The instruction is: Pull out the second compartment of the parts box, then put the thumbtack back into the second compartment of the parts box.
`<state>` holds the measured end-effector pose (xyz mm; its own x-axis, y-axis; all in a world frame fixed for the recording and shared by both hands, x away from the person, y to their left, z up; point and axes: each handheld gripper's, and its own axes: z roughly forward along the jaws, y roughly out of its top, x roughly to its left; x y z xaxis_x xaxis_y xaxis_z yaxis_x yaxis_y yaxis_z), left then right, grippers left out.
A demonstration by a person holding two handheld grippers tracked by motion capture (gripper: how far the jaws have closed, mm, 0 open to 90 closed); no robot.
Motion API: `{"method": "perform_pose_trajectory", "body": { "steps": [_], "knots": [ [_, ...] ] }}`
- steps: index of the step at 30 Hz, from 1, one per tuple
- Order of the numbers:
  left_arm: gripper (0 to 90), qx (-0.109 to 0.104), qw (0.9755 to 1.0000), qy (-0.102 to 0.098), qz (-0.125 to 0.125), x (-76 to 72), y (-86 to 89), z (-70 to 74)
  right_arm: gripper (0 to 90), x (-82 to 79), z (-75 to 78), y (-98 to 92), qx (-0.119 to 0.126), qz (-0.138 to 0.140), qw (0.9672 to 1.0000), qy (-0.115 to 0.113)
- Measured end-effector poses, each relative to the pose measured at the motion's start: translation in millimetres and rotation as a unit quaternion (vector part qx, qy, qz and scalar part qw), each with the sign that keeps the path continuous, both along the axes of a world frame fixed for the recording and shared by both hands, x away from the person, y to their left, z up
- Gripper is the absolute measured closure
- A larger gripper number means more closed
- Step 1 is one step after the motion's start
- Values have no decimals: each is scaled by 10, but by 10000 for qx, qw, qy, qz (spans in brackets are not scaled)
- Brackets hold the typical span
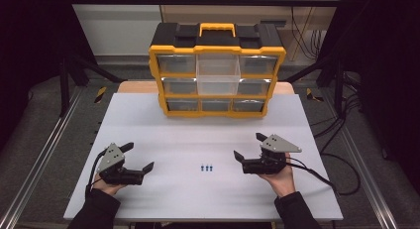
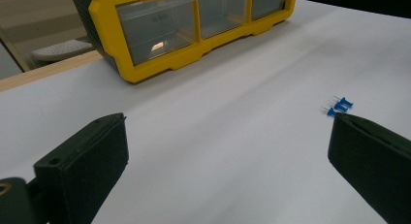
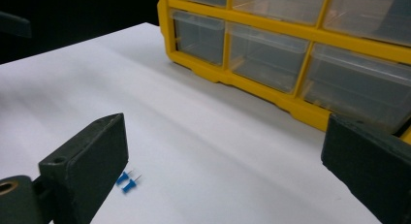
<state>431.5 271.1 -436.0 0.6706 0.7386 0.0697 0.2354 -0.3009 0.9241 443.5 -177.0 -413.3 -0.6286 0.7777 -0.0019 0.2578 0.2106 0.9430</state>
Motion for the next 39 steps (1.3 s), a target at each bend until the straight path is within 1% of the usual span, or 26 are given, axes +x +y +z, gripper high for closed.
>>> {"method": "perform_pose_trajectory", "body": {
  "steps": [2,5,11,16,18,19,23,24,25,31,33,36,37,39],
  "knots": [
    [6,-11,10000,3,-8,-1,-1,0,11,-17,-14,10,-1,65,10000,-9],
    [5,-18,10000,16,-13,1,0,-7,6,-33,-37,43,77,219,9997,81],
    [6,-31,10000,14,-12,0,-1,-6,14,-39,-95,114,44,236,9995,185],
    [5,-23,10000,29,-10,5,1,-14,23,-27,-98,199,-102,267,9994,173],
    [5,-26,10000,30,-14,6,1,-14,28,-17,-91,265,-141,279,9993,204],
    [5,-29,10000,30,-13,6,2,-15,31,-12,-91,288,-127,292,9993,202],
    [6,-38,10000,43,-2,8,6,-19,43,30,-100,405,-33,314,9990,319],
    [5,-38,10000,43,-2,8,6,-19,43,30,-100,405,-33,314,9990,319],
    [5,-52,10000,46,3,10,11,-18,54,40,-111,456,-38,336,9989,328],
    [6,-69,10000,33,15,12,17,-14,69,66,-137,539,-1,335,9986,398],
    [5,-69,10000,39,31,11,22,-15,79,88,-170,568,1,351,9980,521],
    [5,-72,10000,27,37,10,24,-12,88,111,-212,590,-43,324,9976,608],
    [5,-72,10000,26,36,9,23,-12,96,112,-219,602,-6,288,9975,653],
    [5,-73,10000,29,35,9,24,-11,109,114,-240,610,-13,266,9970,730]
  ]
}}
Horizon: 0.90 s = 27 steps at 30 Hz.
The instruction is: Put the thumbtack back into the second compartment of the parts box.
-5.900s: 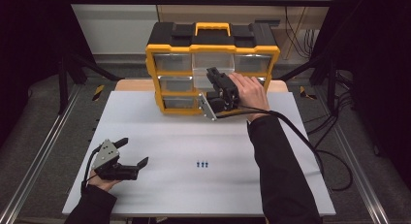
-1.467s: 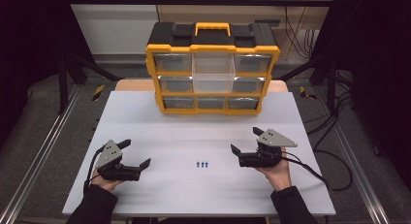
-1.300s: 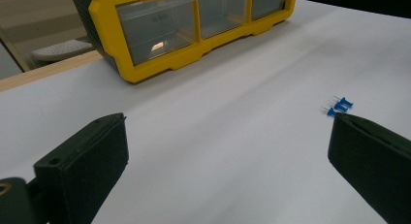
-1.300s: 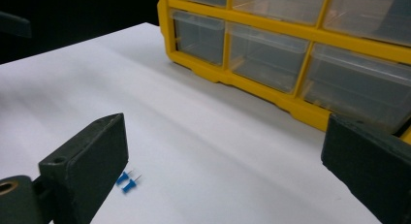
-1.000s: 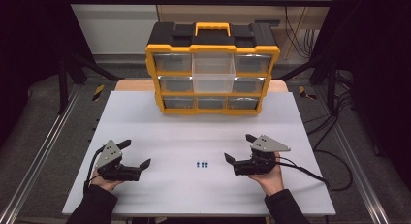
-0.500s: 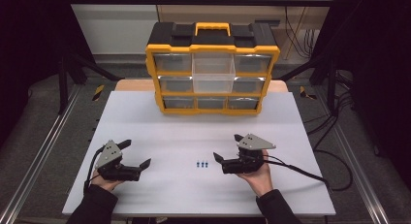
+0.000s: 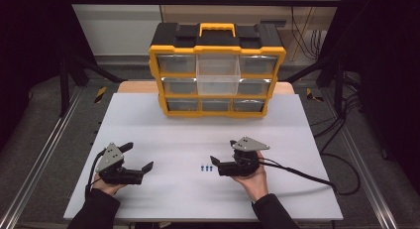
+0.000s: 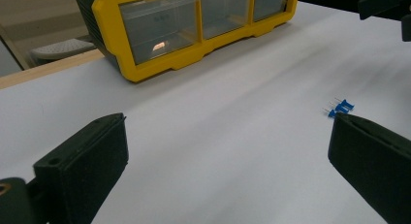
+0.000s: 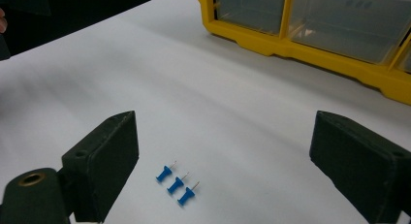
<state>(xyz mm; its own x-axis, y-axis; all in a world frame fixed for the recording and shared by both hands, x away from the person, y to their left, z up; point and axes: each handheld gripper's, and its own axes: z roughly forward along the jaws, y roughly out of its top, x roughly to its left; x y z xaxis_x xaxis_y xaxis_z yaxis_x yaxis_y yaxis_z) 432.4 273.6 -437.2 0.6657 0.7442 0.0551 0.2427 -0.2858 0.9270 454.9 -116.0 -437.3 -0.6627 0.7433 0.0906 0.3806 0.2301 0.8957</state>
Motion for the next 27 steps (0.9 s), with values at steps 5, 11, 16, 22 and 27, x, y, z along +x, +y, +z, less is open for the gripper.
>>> {"method": "perform_pose_trajectory", "body": {
  "steps": [5,11,16,22,27],
  "knots": [
    [5,10,10000,-2,3,-3,-3,4,146,-8,-67,40,-70,38,10000,29],
    [5,7,10000,-4,-10,1,-9,5,181,-10,-171,102,-215,29,9994,277],
    [5,-25,10000,-3,8,-2,-4,9,232,-10,-222,133,-283,73,9989,379],
    [4,-5,10000,2,7,-2,-4,5,307,2,-309,165,-487,140,9975,492],
    [5,-7,10000,-5,7,-5,-6,10,372,3,-362,192,-575,107,9964,608]
  ]
}}
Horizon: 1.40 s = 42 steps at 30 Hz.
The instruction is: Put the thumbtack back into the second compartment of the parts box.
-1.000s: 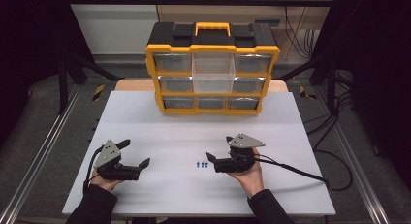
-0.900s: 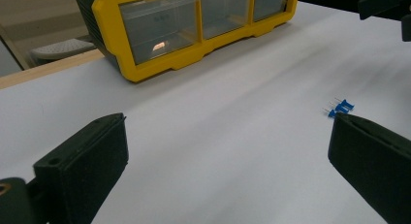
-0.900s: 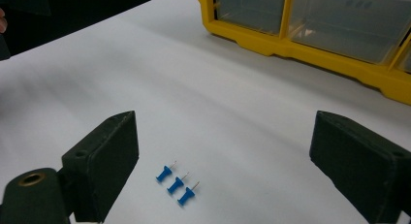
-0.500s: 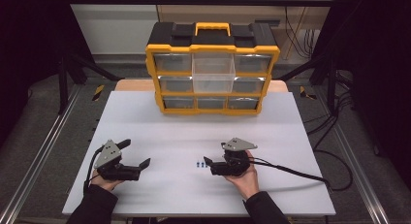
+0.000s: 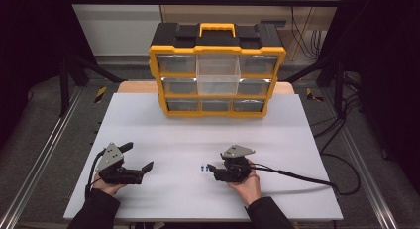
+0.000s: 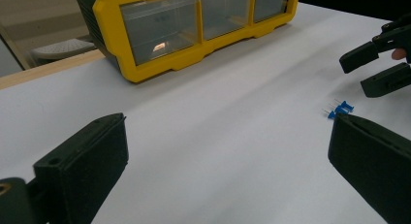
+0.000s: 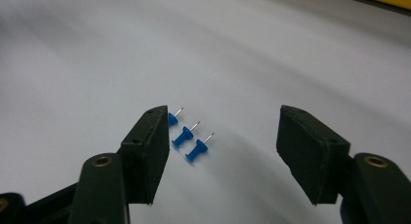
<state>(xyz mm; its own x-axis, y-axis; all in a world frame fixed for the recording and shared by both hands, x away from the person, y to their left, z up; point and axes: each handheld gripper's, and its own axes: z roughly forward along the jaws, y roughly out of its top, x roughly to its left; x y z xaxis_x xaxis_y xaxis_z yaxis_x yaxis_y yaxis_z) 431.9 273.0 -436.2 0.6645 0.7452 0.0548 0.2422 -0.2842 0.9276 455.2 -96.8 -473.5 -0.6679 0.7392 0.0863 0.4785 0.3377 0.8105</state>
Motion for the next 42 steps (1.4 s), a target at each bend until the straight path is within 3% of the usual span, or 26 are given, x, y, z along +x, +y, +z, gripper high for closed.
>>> {"method": "perform_pose_trajectory", "body": {
  "steps": [7,8,9,12,18,42],
  "knots": [
    [5,2,10000,6,-3,3,-5,-1,450,17,-41,27,-65,17,9999,98],
    [5,2,10000,6,-3,3,-5,-1,458,25,-48,16,-123,117,9998,56],
    [5,4,10000,2,-7,1,-6,0,462,22,-50,36,-118,17,9999,95],
    [5,5,10000,2,-10,3,-6,-1,492,14,-54,58,-223,105,9997,-13],
    [5,-2,10000,-6,-14,-1,-3,4,532,7,-79,117,-328,123,9994,-1],
    [5,15,10000,-4,-7,0,-5,3,704,8,-122,135,-418,157,9988,198]
  ]
}}
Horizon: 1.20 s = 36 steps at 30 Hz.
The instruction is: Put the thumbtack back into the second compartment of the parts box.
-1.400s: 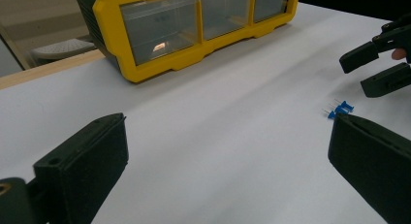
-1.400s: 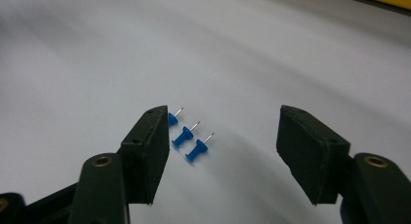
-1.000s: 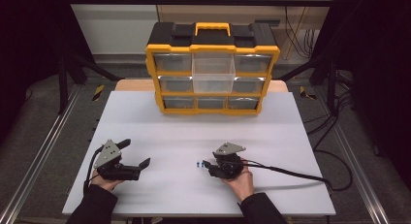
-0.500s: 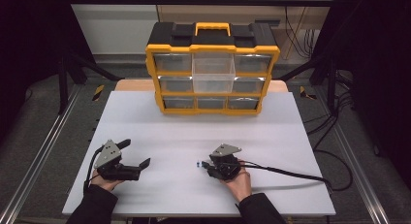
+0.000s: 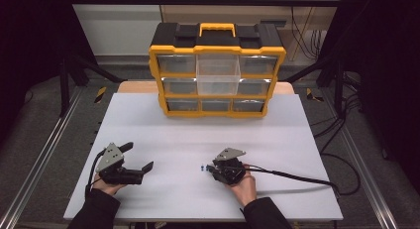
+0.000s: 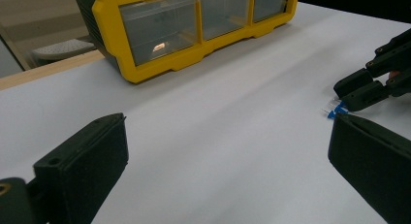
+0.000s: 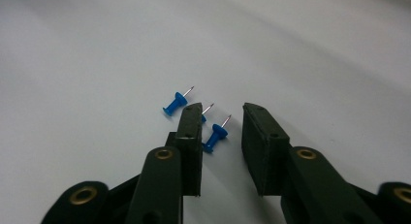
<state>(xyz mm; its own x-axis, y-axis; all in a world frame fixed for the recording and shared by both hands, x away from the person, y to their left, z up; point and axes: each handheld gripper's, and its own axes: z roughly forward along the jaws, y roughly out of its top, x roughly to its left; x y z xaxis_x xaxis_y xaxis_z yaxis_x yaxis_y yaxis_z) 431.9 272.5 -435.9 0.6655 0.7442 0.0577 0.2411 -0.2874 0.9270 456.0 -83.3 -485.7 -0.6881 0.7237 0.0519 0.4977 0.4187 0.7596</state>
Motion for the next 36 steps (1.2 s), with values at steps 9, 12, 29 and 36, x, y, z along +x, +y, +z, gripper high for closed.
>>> {"method": "perform_pose_trajectory", "body": {
  "steps": [9,12,29,36],
  "knots": [
    [5,4,10000,0,1,-1,-3,-1,771,-1,7,-14,-88,27,9999,-69],
    [5,2,10000,1,2,-2,0,-1,793,4,6,-20,-90,60,9999,-84],
    [5,0,10000,4,-8,-1,-5,-3,850,24,15,-27,-62,6,10000,63],
    [5,5,10000,8,-10,2,-2,-7,853,24,39,-37,-64,-69,9999,74]
  ]
}}
